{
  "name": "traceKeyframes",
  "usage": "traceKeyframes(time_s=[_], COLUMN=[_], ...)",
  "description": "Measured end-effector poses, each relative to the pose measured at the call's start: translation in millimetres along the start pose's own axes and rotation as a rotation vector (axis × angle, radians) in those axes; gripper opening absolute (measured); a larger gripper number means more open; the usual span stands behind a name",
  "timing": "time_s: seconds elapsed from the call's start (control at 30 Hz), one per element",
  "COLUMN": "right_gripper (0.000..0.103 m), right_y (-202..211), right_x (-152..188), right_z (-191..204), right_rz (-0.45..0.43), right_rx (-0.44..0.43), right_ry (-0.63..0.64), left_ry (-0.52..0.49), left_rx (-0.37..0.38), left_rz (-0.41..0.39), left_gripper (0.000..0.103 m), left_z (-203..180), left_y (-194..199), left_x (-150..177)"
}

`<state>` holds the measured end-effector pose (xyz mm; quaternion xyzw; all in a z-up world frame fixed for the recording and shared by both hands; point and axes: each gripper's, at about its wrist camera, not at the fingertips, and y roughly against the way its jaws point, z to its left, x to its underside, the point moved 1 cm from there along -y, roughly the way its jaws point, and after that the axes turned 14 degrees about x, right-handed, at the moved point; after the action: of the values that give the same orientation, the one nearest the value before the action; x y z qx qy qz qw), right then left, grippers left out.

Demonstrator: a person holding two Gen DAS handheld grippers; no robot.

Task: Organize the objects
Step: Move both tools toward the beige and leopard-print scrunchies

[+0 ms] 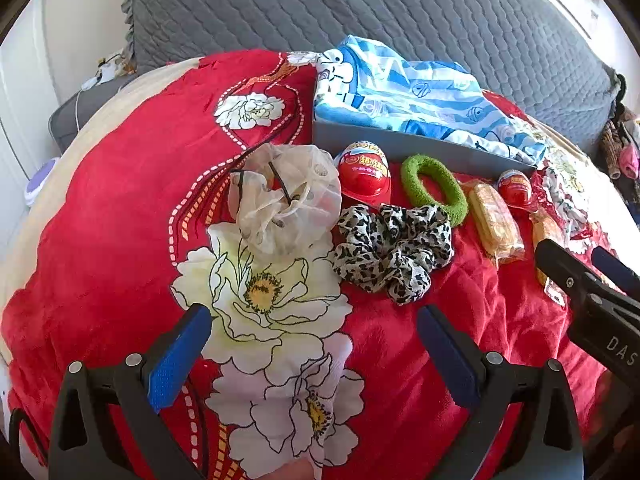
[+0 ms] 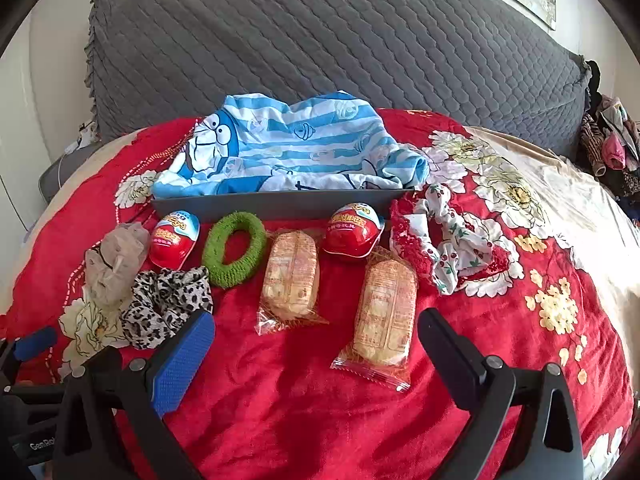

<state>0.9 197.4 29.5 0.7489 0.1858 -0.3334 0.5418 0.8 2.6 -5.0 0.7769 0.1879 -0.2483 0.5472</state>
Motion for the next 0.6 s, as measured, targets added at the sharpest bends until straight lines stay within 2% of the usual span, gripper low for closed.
traceKeyframes(time_s=[0.33,0.37,0.6], right_gripper=[0.102,0.102,0.102], right_y=[-0.4,-0.5,-1.2], right_x=[-1.2,-1.4,-0.2], right_z=[0.8,0.8,2.3], right_rz=[0.005,0.006,0.016], right_rx=[-0.006,-0.007,-0.013], right_ry=[-0.001,-0.002,-0.001], left_ry=[0.018,-0.009,-0.021], left_rx=[0.004,0.033,0.034], left_rz=[0.0,0.013,0.019], left_gripper=[0.102,0.102,0.102], left_z=[5.4,5.6,6.1], left_y=[-0.1,-0.7,-2.2], left_x=[-1.3,-1.6,-1.1])
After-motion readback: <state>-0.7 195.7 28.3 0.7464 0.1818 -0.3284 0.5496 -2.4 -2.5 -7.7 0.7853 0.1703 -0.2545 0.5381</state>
